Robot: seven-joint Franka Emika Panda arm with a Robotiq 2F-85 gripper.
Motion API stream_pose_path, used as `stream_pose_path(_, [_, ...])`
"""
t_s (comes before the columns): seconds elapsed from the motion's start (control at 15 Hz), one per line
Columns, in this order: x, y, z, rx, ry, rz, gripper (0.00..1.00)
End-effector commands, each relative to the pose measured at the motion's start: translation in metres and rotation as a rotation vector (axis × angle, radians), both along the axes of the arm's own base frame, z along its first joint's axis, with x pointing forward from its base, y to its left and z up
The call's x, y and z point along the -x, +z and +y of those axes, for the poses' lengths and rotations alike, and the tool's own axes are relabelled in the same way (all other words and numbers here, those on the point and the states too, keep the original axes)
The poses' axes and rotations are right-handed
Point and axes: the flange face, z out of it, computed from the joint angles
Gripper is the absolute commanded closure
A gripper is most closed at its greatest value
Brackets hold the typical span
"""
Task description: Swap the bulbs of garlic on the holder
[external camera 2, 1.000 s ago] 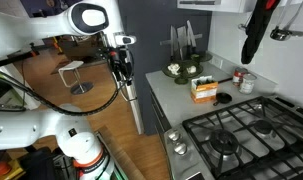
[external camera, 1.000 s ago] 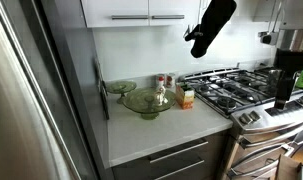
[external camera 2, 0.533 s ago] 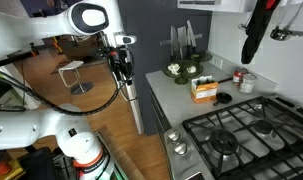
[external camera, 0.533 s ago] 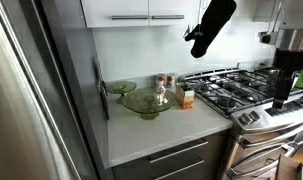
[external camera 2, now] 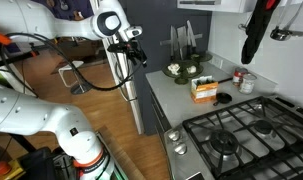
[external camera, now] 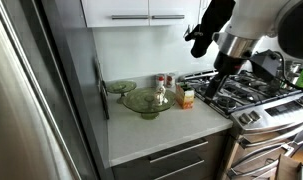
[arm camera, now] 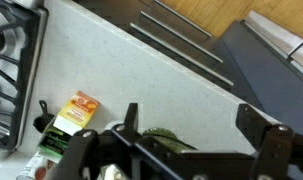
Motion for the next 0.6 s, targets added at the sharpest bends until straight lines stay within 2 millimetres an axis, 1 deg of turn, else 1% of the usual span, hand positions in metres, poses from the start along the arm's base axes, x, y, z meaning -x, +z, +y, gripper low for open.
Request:
stream_pose_path(0.0, [-0.072, -0.001, 0.043, -0.051, -0.068, -0.09, 0.0])
stream_pose_path(0.07, [-0.034, 0.001, 0.027, -0.029, -0.027, -0.072, 0.0])
stream_pose_path(0.13, [-0.045, -0.002, 0.034, -0.037, -0.029, -0.071, 0.0])
stream_pose_path(0.2, [-0.048, -0.006, 0.034, -0.039, -0.028, -0.061, 0.0])
stream_pose_path(0.33, [-0.047, -0.004, 0.03, -0.041, -0.034, -0.064, 0.0])
stream_pose_path(0.53, [-0.042, 0.003, 0.03, -0.041, -0.033, -0.08, 0.0])
